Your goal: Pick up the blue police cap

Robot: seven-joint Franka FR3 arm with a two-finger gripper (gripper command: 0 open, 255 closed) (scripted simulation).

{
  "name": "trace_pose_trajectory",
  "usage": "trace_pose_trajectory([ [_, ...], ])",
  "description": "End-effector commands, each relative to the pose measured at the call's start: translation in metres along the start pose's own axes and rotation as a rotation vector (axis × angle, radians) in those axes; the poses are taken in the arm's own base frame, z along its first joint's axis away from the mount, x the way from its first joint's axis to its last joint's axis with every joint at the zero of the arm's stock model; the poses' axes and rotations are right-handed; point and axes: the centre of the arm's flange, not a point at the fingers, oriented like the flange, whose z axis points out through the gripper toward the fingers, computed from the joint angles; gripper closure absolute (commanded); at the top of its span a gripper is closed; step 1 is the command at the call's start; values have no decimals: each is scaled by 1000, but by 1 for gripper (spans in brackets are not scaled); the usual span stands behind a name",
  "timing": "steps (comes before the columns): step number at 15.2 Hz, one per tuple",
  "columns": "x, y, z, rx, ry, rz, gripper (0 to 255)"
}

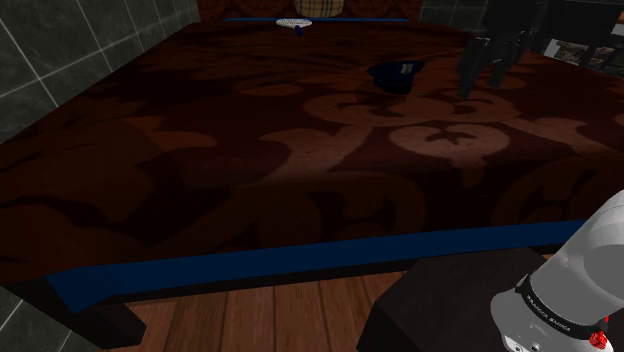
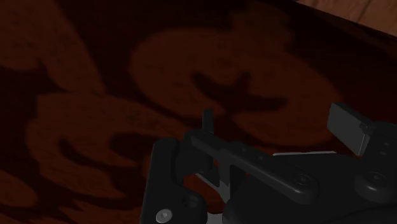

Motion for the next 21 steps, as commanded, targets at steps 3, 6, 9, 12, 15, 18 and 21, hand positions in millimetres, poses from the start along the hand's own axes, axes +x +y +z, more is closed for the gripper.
trace_pose_trajectory([
  [3,16,-2,10,-61,48,-36,0],
  [6,41,-5,24,-152,120,-89,0],
  [9,66,-8,36,-244,191,-142,0],
  [12,92,-12,46,-335,263,-195,0],
  [15,119,-16,55,-427,335,-249,0],
  [18,146,-21,63,-518,407,-302,0],
  [21,173,-26,69,-609,478,-355,0],
])
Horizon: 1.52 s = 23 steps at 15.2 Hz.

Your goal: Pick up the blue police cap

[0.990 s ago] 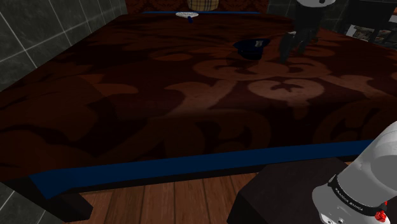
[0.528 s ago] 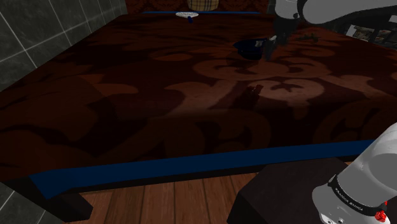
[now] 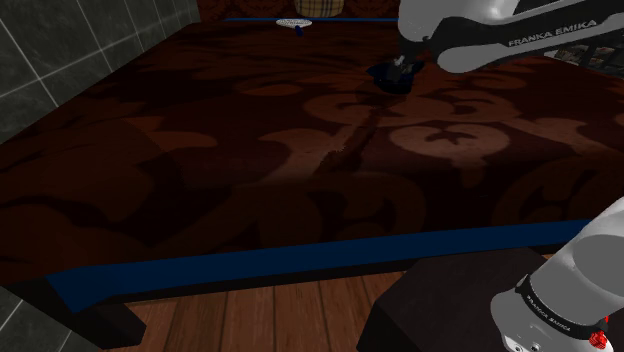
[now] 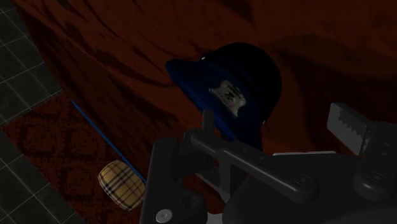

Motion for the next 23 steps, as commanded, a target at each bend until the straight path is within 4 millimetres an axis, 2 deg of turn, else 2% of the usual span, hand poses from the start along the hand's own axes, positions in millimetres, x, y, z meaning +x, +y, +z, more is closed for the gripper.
trace_pose_trajectory([
  [1,17,-1,10,-63,53,-40,0],
  [5,50,-6,28,-185,148,-111,0],
  [6,54,-6,29,-197,158,-118,0],
  [13,41,-32,57,-197,158,-118,0],
  [15,41,-32,57,-197,158,-118,0],
  [16,42,-32,58,-197,158,-118,255],
  [23,41,-32,58,-197,158,-118,255],
])
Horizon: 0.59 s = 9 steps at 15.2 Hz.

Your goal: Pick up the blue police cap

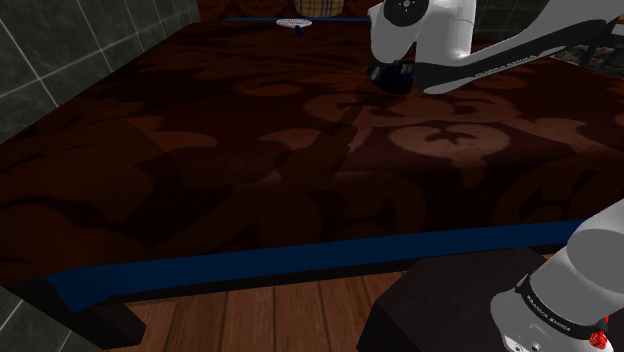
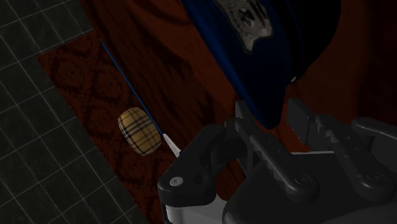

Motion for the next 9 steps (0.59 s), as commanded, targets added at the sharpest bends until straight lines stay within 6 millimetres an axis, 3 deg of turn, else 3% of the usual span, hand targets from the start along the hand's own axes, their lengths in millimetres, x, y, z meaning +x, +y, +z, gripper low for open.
trace_pose_trajectory([
  [1,0,0,1,0,-2,0,255],
  [9,11,29,-19,0,-2,0,255],
])
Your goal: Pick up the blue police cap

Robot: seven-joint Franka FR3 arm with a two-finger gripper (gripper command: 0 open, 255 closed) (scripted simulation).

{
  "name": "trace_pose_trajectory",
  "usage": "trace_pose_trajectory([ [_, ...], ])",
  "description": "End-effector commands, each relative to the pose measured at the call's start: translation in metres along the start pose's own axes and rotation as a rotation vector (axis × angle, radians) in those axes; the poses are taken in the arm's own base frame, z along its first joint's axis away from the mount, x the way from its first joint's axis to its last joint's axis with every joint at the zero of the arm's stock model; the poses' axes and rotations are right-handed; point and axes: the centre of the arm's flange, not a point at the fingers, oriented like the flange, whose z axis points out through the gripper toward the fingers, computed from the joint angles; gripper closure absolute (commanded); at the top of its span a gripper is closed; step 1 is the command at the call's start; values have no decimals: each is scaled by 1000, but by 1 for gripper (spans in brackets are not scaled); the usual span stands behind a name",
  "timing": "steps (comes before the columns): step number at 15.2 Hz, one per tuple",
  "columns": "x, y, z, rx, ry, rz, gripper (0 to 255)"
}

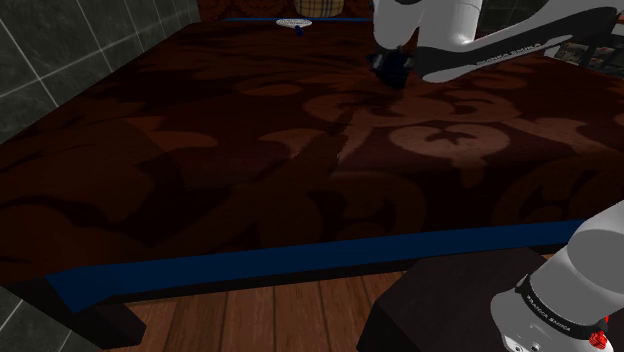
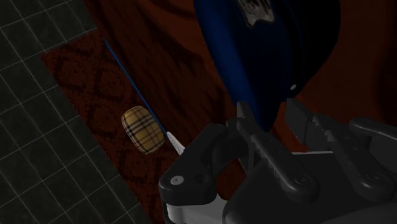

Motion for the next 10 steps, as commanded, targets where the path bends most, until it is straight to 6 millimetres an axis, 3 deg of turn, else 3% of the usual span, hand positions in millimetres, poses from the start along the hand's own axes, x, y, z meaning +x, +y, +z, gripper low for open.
trace_pose_trajectory([
  [1,4,9,-6,0,1,0,255],
  [8,15,38,-25,0,1,0,255],
  [10,16,39,-25,0,1,0,255],
])
